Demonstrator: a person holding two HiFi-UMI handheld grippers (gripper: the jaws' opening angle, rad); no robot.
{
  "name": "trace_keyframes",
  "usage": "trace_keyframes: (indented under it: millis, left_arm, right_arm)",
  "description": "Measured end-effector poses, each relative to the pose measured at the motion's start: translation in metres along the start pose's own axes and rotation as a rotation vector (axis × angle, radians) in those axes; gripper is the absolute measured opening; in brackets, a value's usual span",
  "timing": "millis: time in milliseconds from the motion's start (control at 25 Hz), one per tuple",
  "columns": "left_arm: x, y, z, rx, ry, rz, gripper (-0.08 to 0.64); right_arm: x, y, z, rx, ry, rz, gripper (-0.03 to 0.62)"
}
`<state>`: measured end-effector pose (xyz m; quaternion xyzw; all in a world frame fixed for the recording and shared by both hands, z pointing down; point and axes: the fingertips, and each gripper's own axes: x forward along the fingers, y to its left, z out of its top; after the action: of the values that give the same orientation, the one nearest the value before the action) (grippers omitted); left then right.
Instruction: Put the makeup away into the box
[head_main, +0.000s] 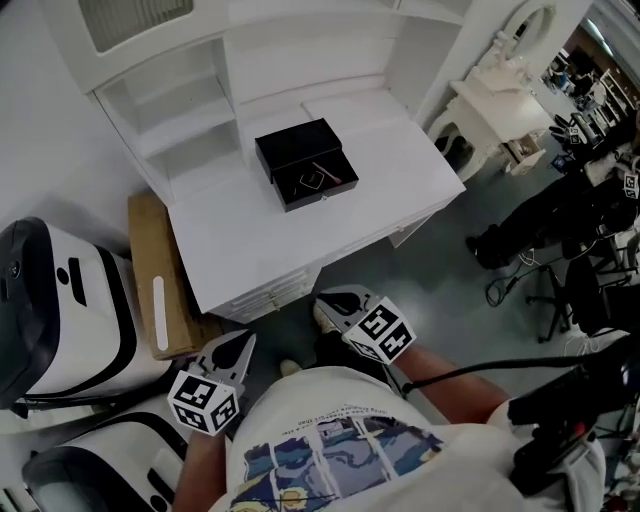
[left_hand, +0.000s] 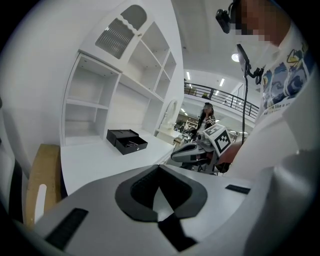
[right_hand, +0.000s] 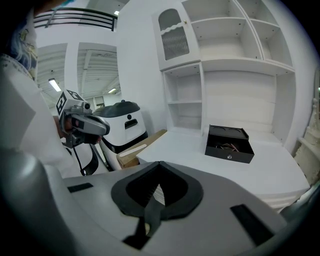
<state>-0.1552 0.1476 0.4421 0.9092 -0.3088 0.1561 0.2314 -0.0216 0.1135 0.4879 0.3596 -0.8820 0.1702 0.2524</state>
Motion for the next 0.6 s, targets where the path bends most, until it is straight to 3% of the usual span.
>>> trace_keyframes:
  millis: [600]
  left_arm:
    - [-0.006,-0.004,-0.011,0.002,0.013,-0.007,0.014]
  right_arm:
    - [0.003,0.016,-0.005,-0.019,0.017,0.022,0.025]
